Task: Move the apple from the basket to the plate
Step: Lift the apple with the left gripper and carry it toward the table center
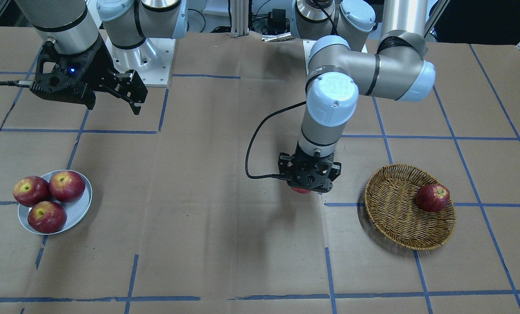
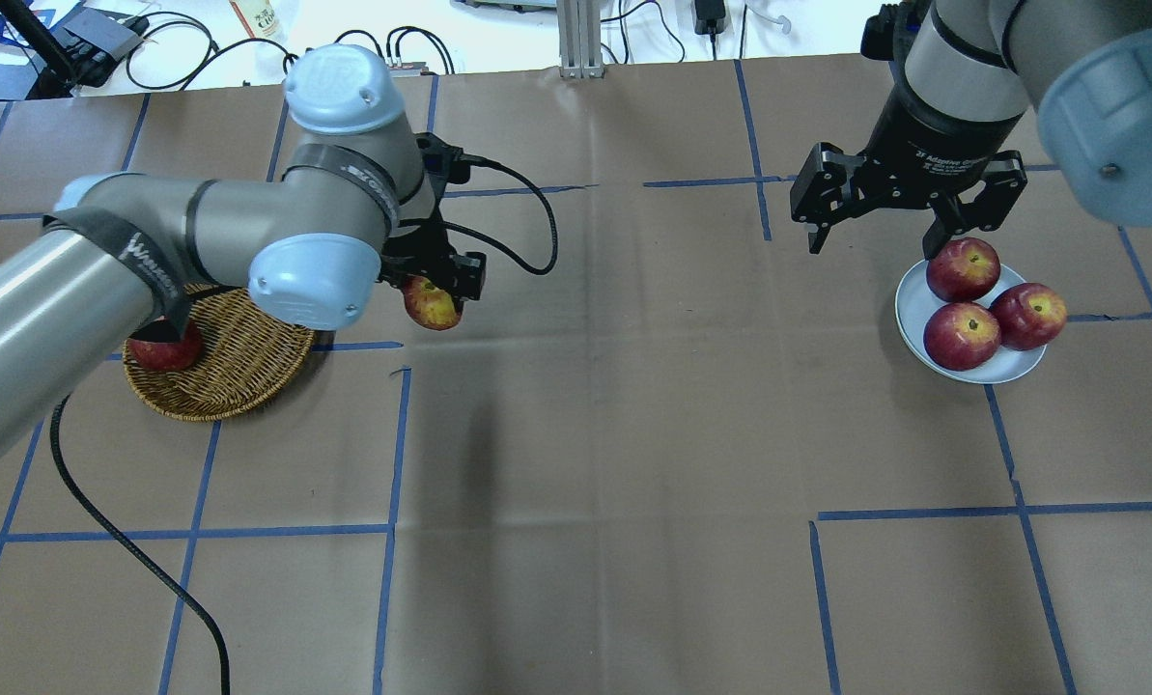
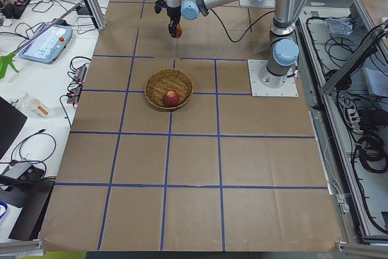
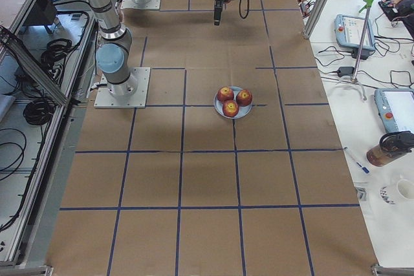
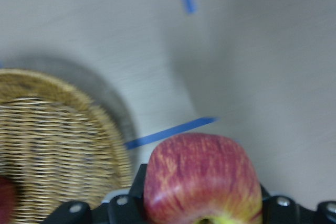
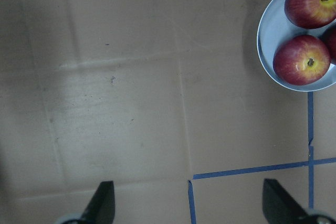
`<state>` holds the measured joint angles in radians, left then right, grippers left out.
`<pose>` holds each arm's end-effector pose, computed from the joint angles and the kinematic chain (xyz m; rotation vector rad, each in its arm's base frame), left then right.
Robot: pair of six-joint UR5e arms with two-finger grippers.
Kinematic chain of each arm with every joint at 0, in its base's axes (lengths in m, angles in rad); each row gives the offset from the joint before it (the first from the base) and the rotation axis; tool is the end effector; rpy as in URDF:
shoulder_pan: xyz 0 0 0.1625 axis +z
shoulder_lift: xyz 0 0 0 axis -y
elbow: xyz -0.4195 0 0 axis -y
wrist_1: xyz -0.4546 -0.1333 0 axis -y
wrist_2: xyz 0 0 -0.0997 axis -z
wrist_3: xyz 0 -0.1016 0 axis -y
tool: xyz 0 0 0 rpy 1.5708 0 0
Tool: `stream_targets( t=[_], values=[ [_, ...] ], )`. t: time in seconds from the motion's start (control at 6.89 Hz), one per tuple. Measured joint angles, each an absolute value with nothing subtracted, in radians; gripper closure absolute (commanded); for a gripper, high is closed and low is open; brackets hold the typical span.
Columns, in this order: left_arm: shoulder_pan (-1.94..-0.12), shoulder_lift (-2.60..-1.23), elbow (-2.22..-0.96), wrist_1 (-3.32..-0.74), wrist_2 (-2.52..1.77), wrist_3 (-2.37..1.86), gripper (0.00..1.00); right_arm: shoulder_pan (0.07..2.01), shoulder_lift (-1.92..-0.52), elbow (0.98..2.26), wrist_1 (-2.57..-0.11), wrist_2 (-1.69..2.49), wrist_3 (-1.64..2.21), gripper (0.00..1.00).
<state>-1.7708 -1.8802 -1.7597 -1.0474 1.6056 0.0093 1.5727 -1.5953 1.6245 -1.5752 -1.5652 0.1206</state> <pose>-0.2522 -0.5909 0.2458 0.3241 3.0921 -0.0440 0.1349 -0.5410 0.4646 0.1862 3.1317 0.0394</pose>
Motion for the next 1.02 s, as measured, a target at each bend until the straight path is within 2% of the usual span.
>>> stream_targets(
  t=[0.58, 1.02],
  values=[
    [-1.943, -2.066, -1.662, -0.963, 1.584, -0.175, 0.69, 1.572, -1.596, 1.625, -1.575, -1.562, 0.120, 0.00],
    [-1.965, -2.118, -1.629, -0.959, 1.566, -0.190, 0.67, 1.572, -1.595, 1.624, -1.575, -1.562, 0.120, 0.00]
  ],
)
